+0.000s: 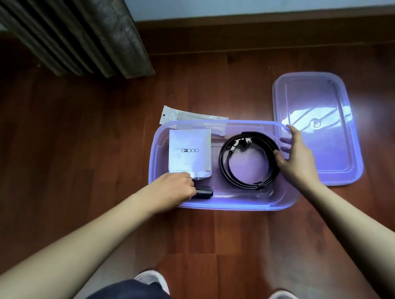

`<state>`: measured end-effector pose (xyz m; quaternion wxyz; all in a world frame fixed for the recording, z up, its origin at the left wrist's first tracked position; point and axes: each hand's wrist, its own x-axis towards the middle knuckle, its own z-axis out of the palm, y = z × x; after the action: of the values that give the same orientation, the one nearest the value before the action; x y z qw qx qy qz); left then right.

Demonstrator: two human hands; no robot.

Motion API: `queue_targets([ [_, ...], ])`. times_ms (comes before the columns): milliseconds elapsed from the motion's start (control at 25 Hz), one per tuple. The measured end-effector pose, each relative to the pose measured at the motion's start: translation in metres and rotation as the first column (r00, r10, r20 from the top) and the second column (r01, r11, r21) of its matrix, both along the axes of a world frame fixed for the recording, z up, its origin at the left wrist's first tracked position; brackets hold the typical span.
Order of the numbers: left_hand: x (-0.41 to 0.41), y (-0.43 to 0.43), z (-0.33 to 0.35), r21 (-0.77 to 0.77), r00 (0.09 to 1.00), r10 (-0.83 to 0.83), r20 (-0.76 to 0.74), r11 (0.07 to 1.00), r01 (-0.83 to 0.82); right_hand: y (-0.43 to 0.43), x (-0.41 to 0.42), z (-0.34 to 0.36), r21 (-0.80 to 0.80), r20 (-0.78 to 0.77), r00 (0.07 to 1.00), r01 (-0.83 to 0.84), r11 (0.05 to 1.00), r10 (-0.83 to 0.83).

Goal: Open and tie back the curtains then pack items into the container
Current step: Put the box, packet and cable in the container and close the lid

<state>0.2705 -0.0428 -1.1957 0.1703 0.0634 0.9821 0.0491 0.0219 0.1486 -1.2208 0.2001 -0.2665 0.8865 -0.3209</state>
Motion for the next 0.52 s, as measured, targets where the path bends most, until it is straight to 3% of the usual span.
queue_targets([
  [160,-0.006,0.002,0.005,0.052,0.999,0.027,0.044,0.998,-0.029,0.0,0.001,0.001,0.005,0.001,1.0,0.0,1.0,0.0],
  [280,-0.003,0.003,0.006,0.103,0.922,0.042,-0.386,0.995,-0.002,0.001,0.001,0.002,-0.006,0.009,1.0,0.009,1.0,-0.009],
  [360,-0.005,-0.006,0.0,0.189,0.804,0.251,-0.539,0.966,-0.174,0.001,0.002,0.003,-0.015,0.02,1.0,0.014,1.0,-0.014],
  [520,-0.038,-0.059,0.003,0.426,0.657,0.589,-0.471,0.804,-0.416,0.001,0.003,0.002,-0.031,0.012,1.0,0.007,0.999,-0.007],
])
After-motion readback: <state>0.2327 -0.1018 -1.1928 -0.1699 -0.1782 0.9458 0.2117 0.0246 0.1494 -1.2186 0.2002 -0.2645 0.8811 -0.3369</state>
